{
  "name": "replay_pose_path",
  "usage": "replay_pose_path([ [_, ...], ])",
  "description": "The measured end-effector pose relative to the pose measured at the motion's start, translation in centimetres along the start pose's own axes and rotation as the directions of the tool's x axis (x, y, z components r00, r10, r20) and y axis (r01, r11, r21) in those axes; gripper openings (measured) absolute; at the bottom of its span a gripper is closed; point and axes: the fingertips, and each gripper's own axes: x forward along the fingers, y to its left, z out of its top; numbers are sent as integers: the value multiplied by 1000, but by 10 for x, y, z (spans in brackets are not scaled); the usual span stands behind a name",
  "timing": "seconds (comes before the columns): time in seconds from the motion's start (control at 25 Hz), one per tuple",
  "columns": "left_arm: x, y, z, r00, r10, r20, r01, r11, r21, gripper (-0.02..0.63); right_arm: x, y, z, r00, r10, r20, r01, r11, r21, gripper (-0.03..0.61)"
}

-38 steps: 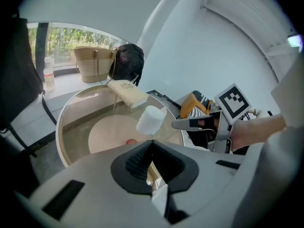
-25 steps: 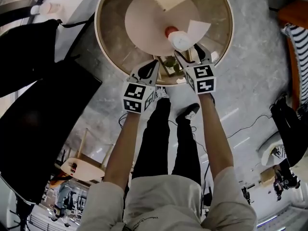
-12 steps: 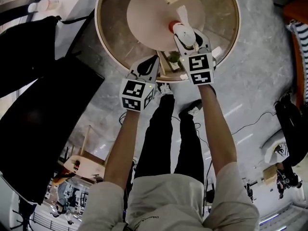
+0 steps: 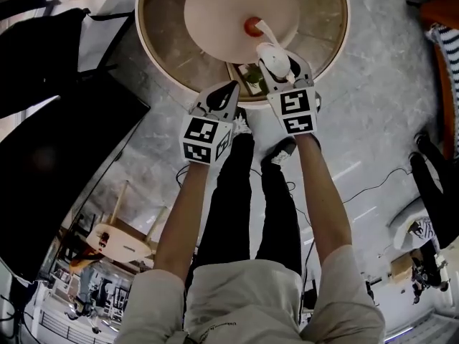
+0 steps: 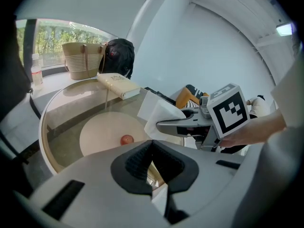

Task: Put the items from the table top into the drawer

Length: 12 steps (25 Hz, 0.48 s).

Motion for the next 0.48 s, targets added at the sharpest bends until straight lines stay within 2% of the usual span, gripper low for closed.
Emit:
replay_pose_path([
  [0.28,-3,-62,-67,1000,18,-18,-18,1000,-7,21,-64,15,-75,1000,16,12,-15,997,-77,219],
  [0.48,1,-113,-110,1000,20,-21,-20,1000,-17,21,-106,25,-136,998,54,-8,-55,995,-84,218],
])
